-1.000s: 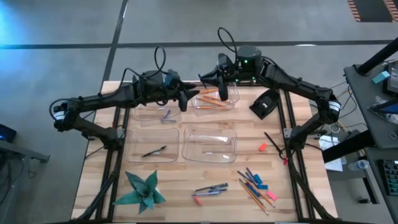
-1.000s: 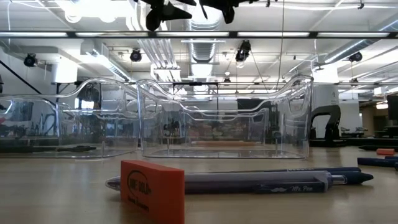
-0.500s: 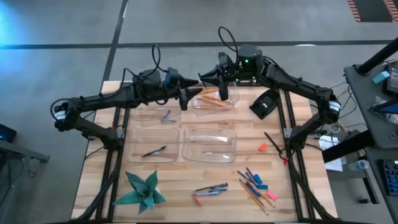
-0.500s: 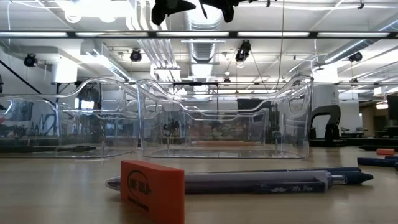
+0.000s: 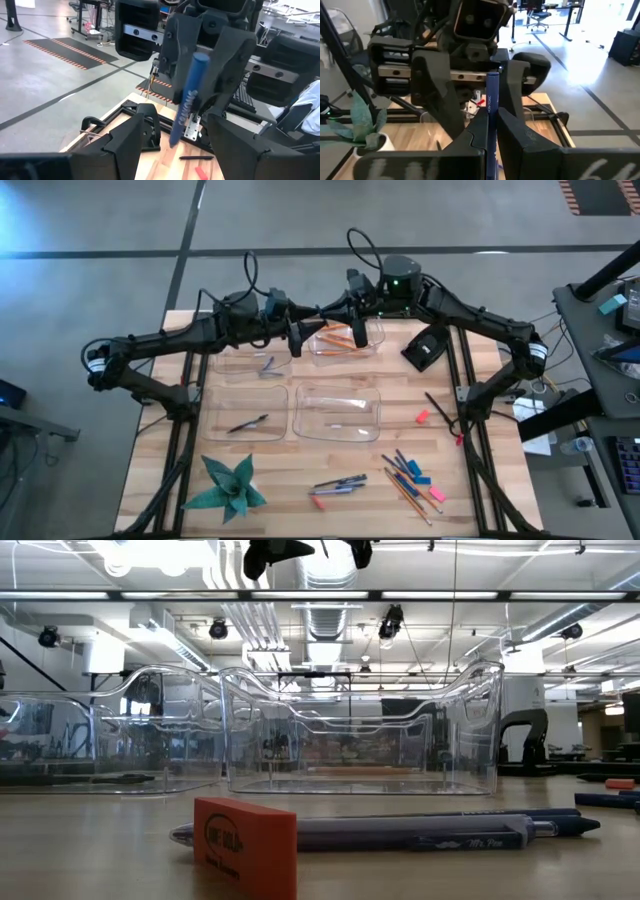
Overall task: Sort crayons/erasers/pens/pencils in bins
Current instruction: Put the blue crayon into the top left transparent bin, then put the black pen into the bottom left transparent bin
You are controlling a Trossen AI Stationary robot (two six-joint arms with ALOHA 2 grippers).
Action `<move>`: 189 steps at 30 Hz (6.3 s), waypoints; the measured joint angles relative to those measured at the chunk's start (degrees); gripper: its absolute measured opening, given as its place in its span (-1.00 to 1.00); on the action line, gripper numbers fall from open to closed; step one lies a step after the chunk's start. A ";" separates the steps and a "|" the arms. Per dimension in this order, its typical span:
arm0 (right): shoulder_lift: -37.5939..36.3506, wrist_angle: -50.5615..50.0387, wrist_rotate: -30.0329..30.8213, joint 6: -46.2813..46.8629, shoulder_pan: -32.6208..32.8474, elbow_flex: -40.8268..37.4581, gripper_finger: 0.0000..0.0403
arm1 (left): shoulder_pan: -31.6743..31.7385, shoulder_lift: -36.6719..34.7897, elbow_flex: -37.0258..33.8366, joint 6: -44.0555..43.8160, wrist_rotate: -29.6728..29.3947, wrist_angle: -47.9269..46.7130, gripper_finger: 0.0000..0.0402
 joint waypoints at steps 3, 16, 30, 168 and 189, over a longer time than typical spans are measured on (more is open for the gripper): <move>0.00 0.49 -0.41 0.02 -0.09 0.00 -0.92 | 0.00 0.00 0.00 0.02 0.02 0.00 0.02; 0.19 1.35 -0.64 -0.03 0.22 0.02 -0.92 | 0.00 1.43 -0.02 0.16 0.85 2.31 0.02; 0.42 1.03 -0.66 0.02 0.55 0.07 -0.92 | 0.00 3.19 -0.02 0.00 1.66 5.17 -0.16; -12.93 -40.27 24.68 38.93 -3.08 -52.57 -0.92 | 12.20 -17.58 -12.75 -5.32 -8.77 -31.14 -0.77; -18.56 -20.70 26.78 31.56 1.00 -25.33 -0.93 | 12.20 -9.98 -12.96 0.73 7.55 -22.52 -0.43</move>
